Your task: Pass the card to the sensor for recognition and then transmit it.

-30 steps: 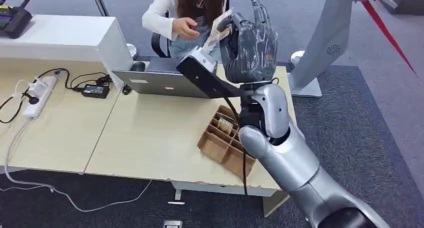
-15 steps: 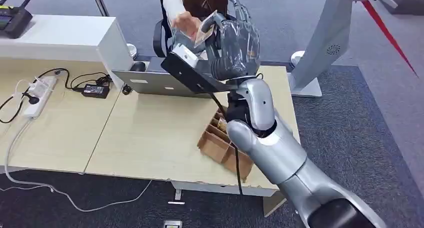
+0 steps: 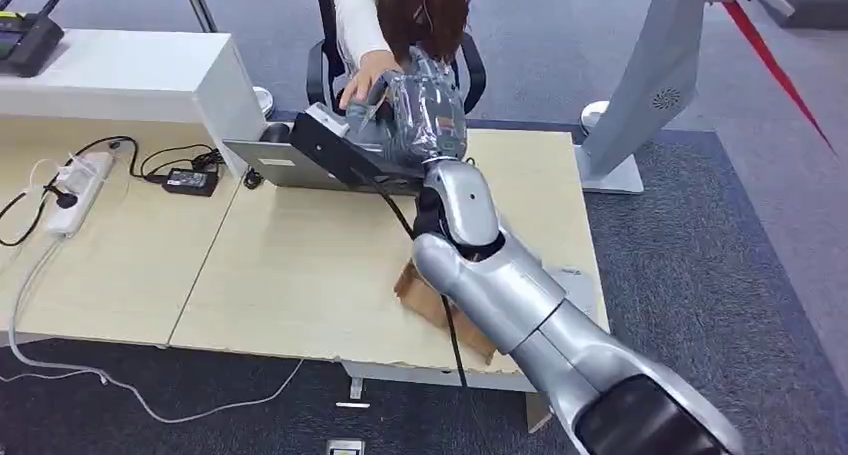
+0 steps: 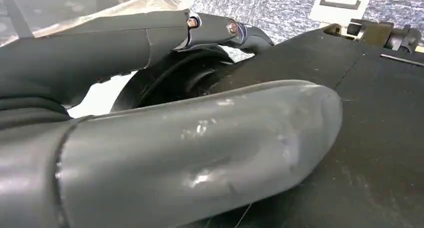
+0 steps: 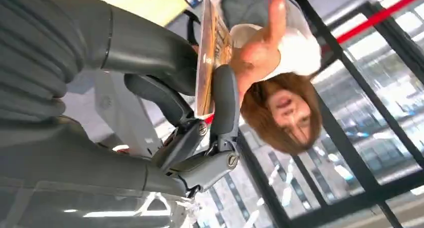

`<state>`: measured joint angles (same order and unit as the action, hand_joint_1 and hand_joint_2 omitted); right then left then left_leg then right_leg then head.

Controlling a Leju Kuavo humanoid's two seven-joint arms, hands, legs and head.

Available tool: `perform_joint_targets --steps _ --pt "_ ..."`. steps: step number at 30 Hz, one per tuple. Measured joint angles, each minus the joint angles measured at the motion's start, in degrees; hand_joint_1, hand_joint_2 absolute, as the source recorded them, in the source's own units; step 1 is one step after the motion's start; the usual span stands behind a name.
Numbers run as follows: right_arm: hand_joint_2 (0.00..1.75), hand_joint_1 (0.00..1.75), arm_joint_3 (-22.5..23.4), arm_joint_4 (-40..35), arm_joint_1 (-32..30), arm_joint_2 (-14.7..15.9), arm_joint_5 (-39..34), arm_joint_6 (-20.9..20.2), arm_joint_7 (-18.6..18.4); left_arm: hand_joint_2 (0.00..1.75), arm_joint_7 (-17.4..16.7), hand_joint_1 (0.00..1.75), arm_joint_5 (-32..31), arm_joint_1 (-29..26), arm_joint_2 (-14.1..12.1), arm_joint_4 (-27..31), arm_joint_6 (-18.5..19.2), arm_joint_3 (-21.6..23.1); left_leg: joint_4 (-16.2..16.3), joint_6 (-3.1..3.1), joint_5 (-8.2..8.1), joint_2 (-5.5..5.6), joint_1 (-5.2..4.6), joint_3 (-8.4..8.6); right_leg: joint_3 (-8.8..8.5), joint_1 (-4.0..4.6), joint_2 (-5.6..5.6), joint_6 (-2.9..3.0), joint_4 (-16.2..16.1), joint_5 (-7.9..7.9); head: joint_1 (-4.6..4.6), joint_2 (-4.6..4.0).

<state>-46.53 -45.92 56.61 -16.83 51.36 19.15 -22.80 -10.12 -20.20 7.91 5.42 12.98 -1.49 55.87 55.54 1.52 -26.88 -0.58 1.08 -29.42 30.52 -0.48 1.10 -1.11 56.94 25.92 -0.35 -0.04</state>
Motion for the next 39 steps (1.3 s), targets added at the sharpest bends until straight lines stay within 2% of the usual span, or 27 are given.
perform_joint_targets --steps 3,11,14,17,18,19,20,21,26,32,39 --pt "1.75 1.75 -0.24 1.53 -0.17 -0.37 -0.11 -0.26 -1.00 0.00 0.00 0.00 -0.02 0.00 0.02 0.00 0.02 0.11 0.00 0.00 0.00 0.00 0.00 -0.02 0.00 0.00 0.01 0.00 0.00 0.00 0.00 0.00" --pt "1.75 1.75 -0.59 4.06 -0.34 -1.33 -1.20 0.59 -0.74 0.00 0.00 0.00 -0.20 0.02 0.02 0.00 0.04 0.33 0.01 0.00 -0.01 0.00 0.00 -0.04 0.03 0.00 0.01 -0.01 0.00 0.01 0.00 0.00" --pt "1.75 1.61 -0.70 4.54 -0.34 -1.46 -1.22 0.64 -0.70 0.00 0.00 0.00 -0.20 0.02 0.02 0.00 0.04 0.33 0.01 0.00 -0.02 0.00 -0.01 -0.07 0.05 0.00 0.01 -0.03 0.00 0.03 0.00 0.00" --pt "1.75 1.55 -0.76 5.05 -0.33 -1.60 -1.51 1.14 -0.37 0.00 -0.02 0.00 -0.28 0.02 0.02 0.00 0.04 0.35 0.01 0.00 -0.02 0.00 -0.01 -0.08 0.05 -0.01 0.01 -0.04 0.00 0.04 0.00 0.00" --pt "1.75 1.20 -0.79 5.20 -0.33 -1.66 -1.77 1.40 -0.13 0.00 -0.04 0.00 -0.39 0.02 0.02 0.00 0.04 0.35 0.01 0.00 -0.02 0.00 -0.01 -0.08 0.05 -0.01 0.01 -0.04 0.00 0.04 0.00 0.00" --pt "1.75 0.49 -0.81 5.31 -0.33 -1.75 -2.10 1.66 0.16 0.00 -0.09 0.00 -0.48 0.02 0.02 0.00 0.04 0.35 0.01 0.00 -0.02 0.00 -0.01 -0.08 0.05 -0.01 0.01 -0.04 0.00 0.04 0.00 0.00" --pt "1.75 0.09 -0.83 5.46 -0.33 -1.92 -2.32 2.08 0.46 0.00 -0.09 0.00 -0.61 0.02 0.02 0.00 0.04 0.35 0.01 0.00 -0.02 0.00 -0.01 -0.08 0.06 -0.01 0.01 -0.04 0.00 0.04 0.00 0.00" --pt "1.75 0.00 -0.89 5.64 -0.32 -1.99 -2.58 2.53 0.81 0.00 -0.11 0.00 -0.72 0.02 0.02 0.00 0.04 0.35 0.01 0.00 -0.02 0.00 -0.01 -0.07 0.05 -0.01 0.00 -0.04 0.00 0.04 0.00 0.00" --pt "1.75 0.00 -1.18 6.05 0.13 -2.60 -6.29 4.04 3.81 0.00 -0.61 0.00 -1.33 0.03 0.11 0.00 0.02 0.35 0.01 -0.01 -0.01 -0.01 0.00 -0.06 0.05 0.00 0.00 -0.03 0.00 0.03 0.00 0.00" --pt "1.75 0.00 -1.60 6.56 0.37 -3.26 -10.01 9.07 7.48 0.00 -0.81 0.00 -1.81 0.00 0.15 0.00 -0.26 0.35 0.01 0.00 0.00 0.00 0.00 -0.04 0.04 0.00 0.00 -0.01 0.00 0.01 0.00 0.00" --pt "1.75 0.00 -1.86 6.77 0.37 -3.52 -10.78 10.30 8.51 0.00 -0.94 0.00 -2.10 -0.02 0.17 0.00 -0.44 0.35 0.01 0.00 0.00 0.00 0.00 -0.05 0.05 0.00 0.00 -0.01 0.00 0.01 0.00 0.00"
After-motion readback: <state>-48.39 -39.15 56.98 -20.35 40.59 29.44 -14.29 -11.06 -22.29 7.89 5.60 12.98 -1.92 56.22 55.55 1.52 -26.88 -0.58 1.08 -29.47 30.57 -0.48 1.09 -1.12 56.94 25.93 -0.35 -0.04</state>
